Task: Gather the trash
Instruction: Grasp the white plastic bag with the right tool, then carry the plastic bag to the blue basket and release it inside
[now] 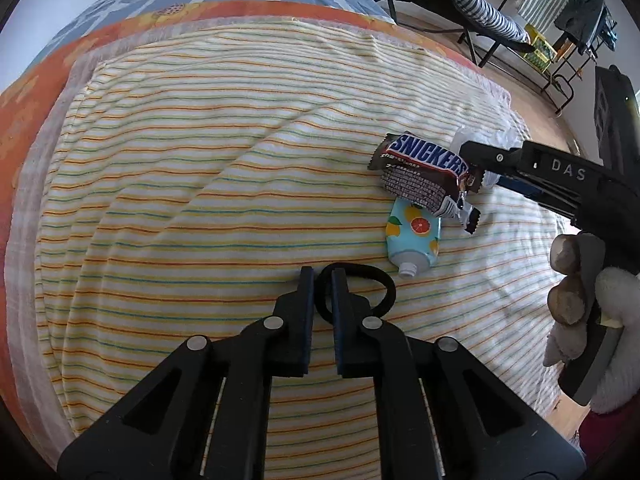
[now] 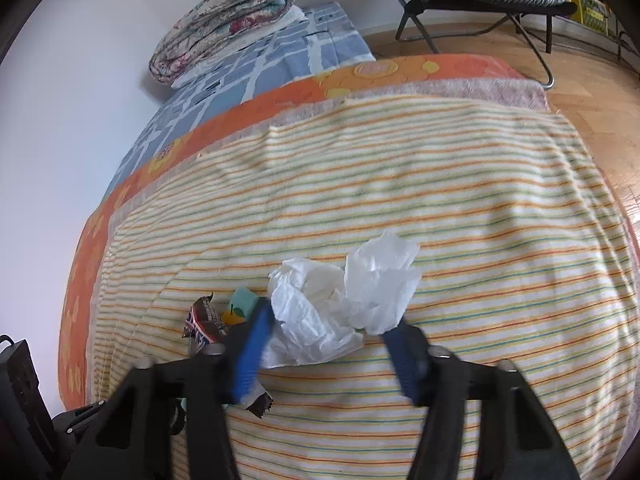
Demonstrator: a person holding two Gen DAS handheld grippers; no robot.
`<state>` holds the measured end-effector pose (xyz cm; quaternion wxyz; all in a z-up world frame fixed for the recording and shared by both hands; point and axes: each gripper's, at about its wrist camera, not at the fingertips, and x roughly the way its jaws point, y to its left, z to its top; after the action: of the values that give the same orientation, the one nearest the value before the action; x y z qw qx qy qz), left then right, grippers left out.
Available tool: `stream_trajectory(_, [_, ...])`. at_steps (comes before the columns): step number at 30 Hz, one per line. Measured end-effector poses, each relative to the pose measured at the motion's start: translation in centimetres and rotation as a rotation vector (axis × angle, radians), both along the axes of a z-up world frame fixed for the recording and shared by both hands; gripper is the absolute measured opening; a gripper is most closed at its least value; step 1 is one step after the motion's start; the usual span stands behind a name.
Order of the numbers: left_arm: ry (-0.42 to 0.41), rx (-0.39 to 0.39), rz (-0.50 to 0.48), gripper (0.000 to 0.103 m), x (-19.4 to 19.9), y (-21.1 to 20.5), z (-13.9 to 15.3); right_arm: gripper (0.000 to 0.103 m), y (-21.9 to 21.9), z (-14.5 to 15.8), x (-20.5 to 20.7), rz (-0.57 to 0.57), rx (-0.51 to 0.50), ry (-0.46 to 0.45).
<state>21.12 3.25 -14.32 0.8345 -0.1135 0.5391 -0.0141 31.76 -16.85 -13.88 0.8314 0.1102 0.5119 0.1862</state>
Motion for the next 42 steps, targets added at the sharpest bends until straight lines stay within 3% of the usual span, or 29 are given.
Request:
stream_trajectory(7, [-0.030, -0.020, 0.017, 0.003, -0.4, 0.7, 0.8, 0.038, -0.5, 0.9, -0.9, 0.000, -0.008, -0.040])
stream_trajectory(24, [-0.108, -0.037, 0.039, 0.003, -3.1, 1.8, 5.2, 0.038, -1.6, 5.0, -5.4, 0.044, -0.006, -0.119])
stream_trajectory(33, [-0.165, -0.019, 0.024, 0.003, -7.3, 1.6, 8.3, 0.038, -0.8, 7.7, -11.3, 0.142, -0.023, -0.180])
stream_trajectory(42, [-0.182, 0.002, 0.001, 0.003, -12.4, 0.8, 9.3, 0.039, -0.5, 8.0, -18.1, 0.230, -0.053, -0.213])
